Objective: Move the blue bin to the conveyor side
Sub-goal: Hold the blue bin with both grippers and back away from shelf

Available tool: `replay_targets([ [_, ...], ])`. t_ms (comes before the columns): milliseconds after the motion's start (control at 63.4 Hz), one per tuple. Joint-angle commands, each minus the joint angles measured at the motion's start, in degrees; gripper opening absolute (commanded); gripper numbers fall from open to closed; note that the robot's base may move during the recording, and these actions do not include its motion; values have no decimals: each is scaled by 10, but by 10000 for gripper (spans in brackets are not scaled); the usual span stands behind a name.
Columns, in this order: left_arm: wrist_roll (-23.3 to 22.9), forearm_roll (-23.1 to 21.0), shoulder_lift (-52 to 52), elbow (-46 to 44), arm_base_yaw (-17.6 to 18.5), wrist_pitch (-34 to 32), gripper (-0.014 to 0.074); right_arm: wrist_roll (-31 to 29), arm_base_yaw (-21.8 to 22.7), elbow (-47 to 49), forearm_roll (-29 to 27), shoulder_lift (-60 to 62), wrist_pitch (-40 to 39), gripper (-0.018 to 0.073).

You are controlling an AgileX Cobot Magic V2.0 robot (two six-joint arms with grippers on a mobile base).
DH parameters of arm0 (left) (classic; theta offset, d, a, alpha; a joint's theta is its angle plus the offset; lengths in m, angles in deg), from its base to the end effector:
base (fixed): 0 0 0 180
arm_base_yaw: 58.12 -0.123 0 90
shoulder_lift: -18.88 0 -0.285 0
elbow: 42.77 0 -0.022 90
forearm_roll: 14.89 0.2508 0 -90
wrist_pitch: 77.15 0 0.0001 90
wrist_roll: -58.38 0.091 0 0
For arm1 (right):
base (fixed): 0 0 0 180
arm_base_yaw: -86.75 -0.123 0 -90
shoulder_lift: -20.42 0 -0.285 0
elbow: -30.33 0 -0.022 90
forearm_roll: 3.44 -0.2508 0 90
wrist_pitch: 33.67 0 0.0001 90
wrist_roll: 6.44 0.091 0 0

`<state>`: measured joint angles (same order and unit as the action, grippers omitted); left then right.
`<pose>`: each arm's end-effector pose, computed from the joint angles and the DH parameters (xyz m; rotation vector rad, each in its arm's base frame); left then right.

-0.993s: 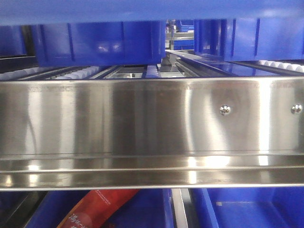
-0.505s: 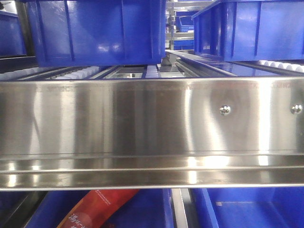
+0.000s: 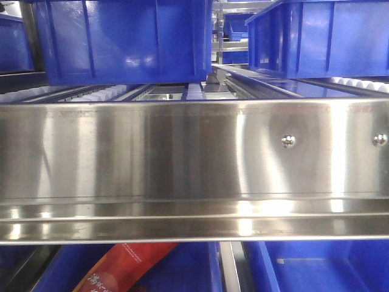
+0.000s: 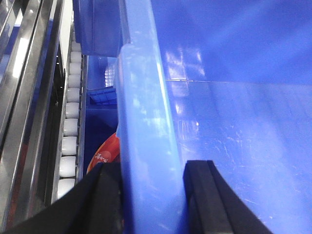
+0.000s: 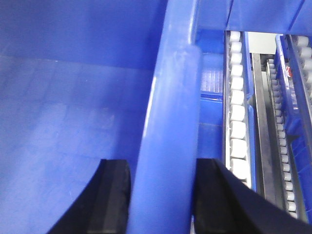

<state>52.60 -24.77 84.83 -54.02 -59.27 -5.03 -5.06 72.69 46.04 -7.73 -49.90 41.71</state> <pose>0.1481 -0.0119 0.4926 -0.1013 2.2086 -0.2557 0.1587 0.0465 0.4962 -0.2683 2.2608 0.2344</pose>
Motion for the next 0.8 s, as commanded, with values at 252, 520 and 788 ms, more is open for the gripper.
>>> replay_targets([
  [252, 13, 0, -12, -8, 1, -43, -20, -14, 2, 9, 22, 11, -54, -80],
  [520, 13, 0, -12, -8, 1, -43, -20, -14, 2, 9, 22, 11, -54, -80],
  [788, 13, 0, -12, -8, 1, -43, -20, -14, 2, 9, 22, 11, -54, -80],
])
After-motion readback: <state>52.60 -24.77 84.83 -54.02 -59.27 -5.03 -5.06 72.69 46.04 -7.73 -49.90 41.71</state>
